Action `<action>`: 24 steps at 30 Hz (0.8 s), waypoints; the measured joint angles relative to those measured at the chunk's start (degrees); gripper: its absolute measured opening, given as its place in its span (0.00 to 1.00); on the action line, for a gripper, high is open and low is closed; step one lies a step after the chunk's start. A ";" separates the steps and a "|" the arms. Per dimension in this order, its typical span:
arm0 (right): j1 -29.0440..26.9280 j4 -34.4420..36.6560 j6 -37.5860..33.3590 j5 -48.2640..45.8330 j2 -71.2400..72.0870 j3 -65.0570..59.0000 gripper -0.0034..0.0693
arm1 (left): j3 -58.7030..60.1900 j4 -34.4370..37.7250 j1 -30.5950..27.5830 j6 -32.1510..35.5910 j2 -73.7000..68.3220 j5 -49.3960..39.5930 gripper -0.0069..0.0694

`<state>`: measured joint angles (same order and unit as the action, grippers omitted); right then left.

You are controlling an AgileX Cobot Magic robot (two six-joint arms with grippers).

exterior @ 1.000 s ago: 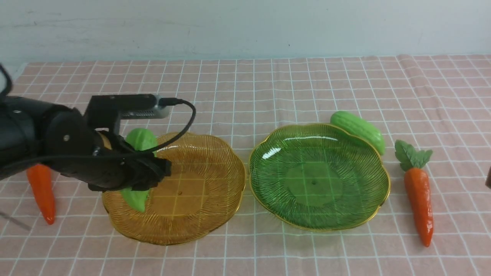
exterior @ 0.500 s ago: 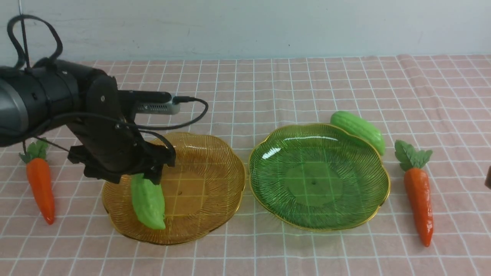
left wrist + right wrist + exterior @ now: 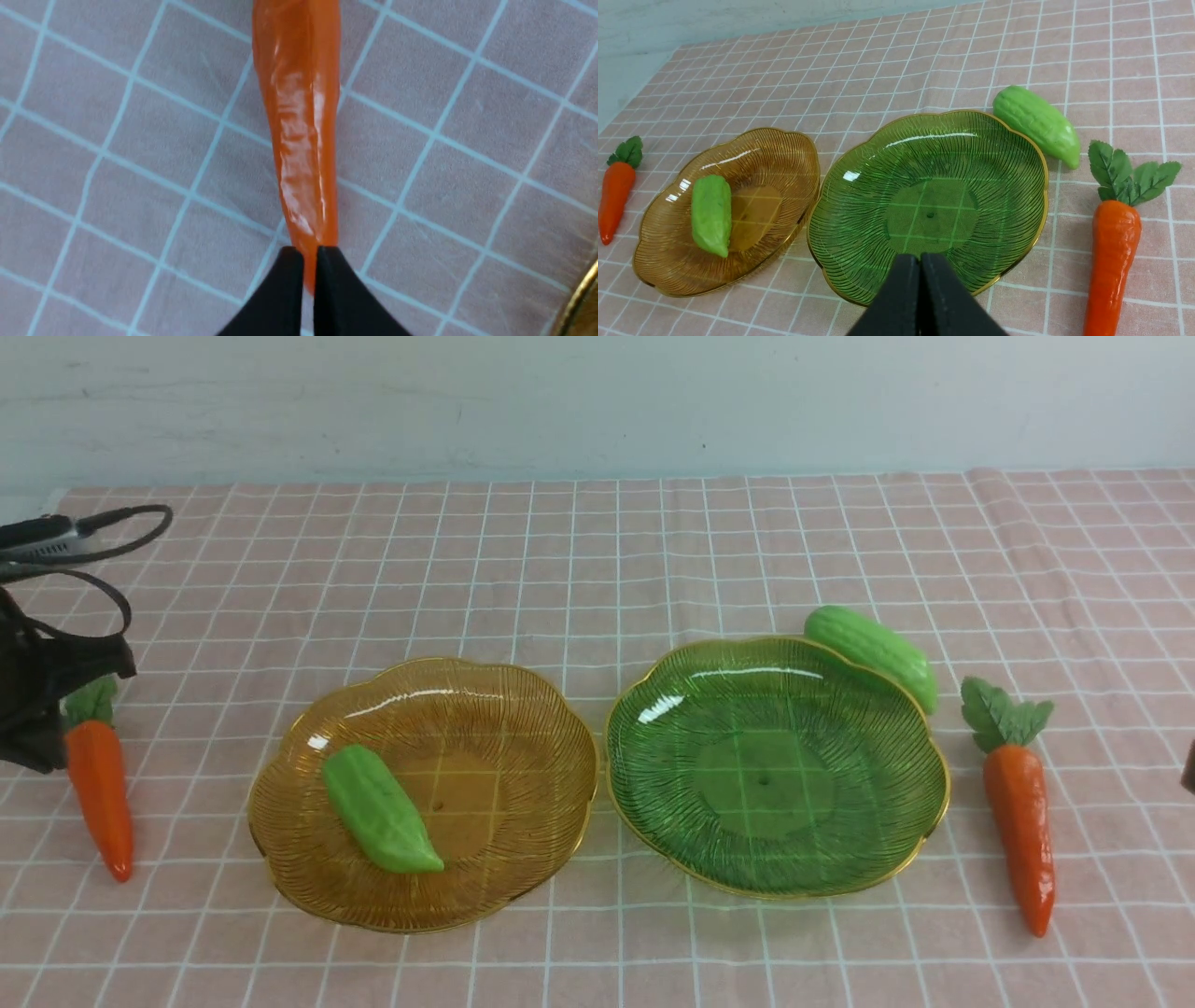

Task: Put different types of vegetables on the plate.
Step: 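Pick up the carrot from the table and place it on the green plate with the left gripper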

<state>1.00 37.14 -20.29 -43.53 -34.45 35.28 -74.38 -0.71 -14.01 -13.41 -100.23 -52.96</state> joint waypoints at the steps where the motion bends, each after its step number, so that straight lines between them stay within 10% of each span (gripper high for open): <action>1: 0.00 0.00 0.00 0.13 0.00 0.00 0.03 | 0.00 0.71 -0.38 2.01 -1.08 1.43 0.15; 16: 0.00 -23.27 18.17 -14.15 -14.06 13.03 0.03 | 0.00 -4.47 -0.33 3.73 -11.90 9.89 0.76; 20: 0.00 -30.88 23.67 -18.42 -20.94 15.35 0.03 | -0.34 -5.01 -0.33 1.63 -14.40 10.16 0.75; 24: 0.00 -33.13 25.11 -18.69 -26.18 15.35 0.03 | -0.67 -4.85 -0.33 1.32 -14.53 10.09 0.50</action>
<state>1.00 4.01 4.83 -62.23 -60.63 50.63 -75.05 -5.55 -14.34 -12.09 -114.76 -42.87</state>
